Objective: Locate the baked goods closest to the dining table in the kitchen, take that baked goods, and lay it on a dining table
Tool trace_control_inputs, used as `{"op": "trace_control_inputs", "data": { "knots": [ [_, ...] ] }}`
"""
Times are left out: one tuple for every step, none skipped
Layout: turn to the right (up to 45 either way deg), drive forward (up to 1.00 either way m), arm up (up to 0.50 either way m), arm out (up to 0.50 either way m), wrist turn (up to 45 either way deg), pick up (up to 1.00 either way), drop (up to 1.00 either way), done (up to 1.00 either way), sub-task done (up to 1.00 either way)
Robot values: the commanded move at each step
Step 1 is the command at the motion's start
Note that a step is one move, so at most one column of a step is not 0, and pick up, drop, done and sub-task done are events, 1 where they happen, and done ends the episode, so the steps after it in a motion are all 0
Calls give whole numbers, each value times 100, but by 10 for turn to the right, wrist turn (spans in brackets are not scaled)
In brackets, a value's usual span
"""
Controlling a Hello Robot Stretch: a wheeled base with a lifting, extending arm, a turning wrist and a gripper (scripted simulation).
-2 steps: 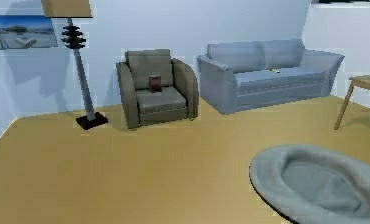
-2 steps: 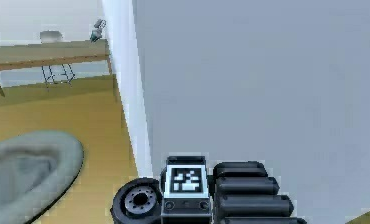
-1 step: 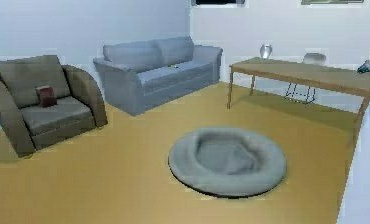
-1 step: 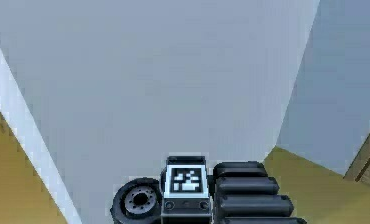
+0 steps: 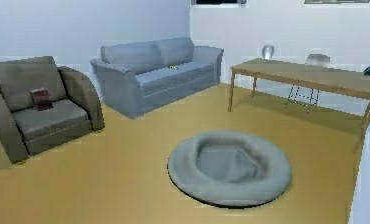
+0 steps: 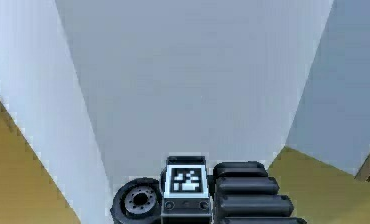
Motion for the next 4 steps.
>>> {"op": "trace_control_inputs", "data": {
  "knots": [
    [-300,0,0,0,0,0,0,0,0],
    [0,100,0,0,0,0,0,0,0],
    [0,55,0,0,0,0,0,0,0],
    [210,0,0,0,0,0,0,0,0]
  ]
}}
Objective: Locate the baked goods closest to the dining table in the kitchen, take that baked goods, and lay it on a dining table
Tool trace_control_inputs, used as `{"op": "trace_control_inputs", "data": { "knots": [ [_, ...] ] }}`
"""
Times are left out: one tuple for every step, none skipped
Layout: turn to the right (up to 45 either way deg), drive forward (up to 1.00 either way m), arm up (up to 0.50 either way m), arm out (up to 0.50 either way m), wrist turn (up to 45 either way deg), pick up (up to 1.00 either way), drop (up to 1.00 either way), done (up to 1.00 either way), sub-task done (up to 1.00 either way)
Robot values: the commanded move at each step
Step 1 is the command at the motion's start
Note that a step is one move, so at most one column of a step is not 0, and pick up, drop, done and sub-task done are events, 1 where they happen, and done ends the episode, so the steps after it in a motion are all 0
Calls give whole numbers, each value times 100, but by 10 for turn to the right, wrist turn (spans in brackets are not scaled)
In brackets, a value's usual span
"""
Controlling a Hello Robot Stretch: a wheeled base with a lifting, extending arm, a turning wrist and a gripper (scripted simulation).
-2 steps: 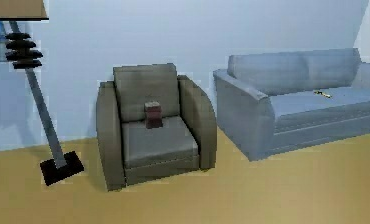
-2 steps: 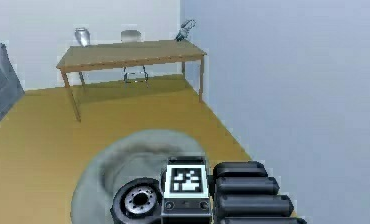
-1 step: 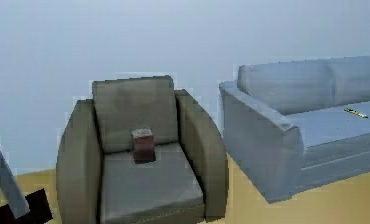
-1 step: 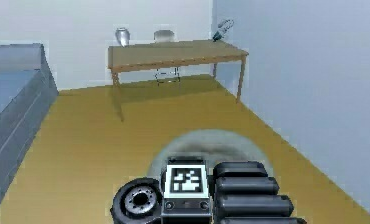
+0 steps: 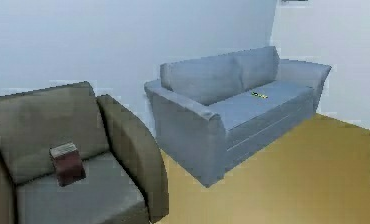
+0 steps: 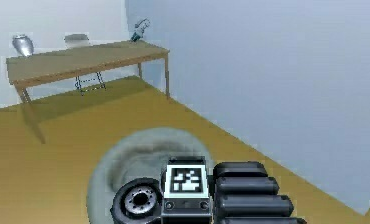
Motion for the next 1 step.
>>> {"op": "trace_control_inputs", "data": {
  "knots": [
    [0,55,0,0,0,0,0,0,0]
  ]
}}
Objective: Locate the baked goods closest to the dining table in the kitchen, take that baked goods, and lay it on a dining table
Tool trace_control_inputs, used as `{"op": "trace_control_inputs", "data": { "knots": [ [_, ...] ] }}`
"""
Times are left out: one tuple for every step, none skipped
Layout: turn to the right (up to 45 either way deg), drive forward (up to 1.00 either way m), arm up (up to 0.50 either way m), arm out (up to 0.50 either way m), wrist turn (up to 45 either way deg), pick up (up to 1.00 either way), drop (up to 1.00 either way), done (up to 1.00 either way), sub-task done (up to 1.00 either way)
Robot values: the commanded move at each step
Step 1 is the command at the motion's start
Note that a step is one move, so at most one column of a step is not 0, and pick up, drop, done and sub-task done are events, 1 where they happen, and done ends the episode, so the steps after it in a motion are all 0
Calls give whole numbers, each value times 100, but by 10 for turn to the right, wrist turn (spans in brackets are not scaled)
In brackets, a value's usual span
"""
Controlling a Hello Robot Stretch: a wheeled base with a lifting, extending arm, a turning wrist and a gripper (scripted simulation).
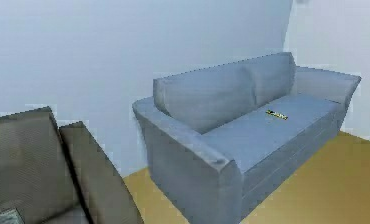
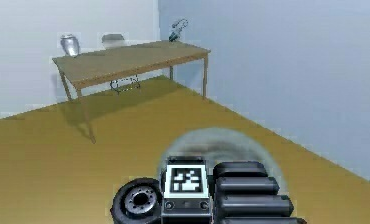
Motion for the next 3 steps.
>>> {"op": "trace_control_inputs", "data": {
  "knots": [
    [420,0,0,0,0,0,0,0,0],
    [0,15,0,0,0,0,0,0,0],
    [90,0,0,0,0,0,0,0,0]
  ]
}}
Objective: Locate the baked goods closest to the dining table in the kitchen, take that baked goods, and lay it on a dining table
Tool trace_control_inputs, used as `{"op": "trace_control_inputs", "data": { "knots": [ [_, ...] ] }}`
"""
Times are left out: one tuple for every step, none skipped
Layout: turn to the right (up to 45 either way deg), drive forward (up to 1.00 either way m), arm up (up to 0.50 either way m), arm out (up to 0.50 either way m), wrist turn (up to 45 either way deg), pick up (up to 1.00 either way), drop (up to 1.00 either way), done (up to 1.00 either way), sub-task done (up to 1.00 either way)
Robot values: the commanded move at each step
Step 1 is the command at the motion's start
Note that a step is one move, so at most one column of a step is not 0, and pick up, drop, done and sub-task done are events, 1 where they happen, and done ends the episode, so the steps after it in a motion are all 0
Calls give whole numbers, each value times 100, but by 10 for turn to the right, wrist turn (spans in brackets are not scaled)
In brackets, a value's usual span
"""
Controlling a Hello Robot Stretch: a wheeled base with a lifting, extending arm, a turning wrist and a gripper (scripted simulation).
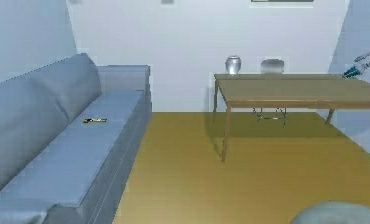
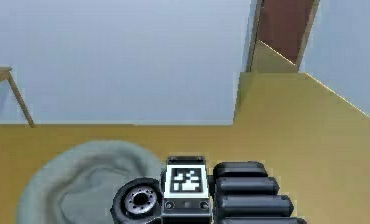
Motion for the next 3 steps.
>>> {"op": "trace_control_inputs", "data": {
  "knots": [
    [0,75,0,0,0,0,0,0,0],
    [420,0,0,0,0,0,0,0,0],
    [0,65,0,0,0,0,0,0,0]
  ]
}}
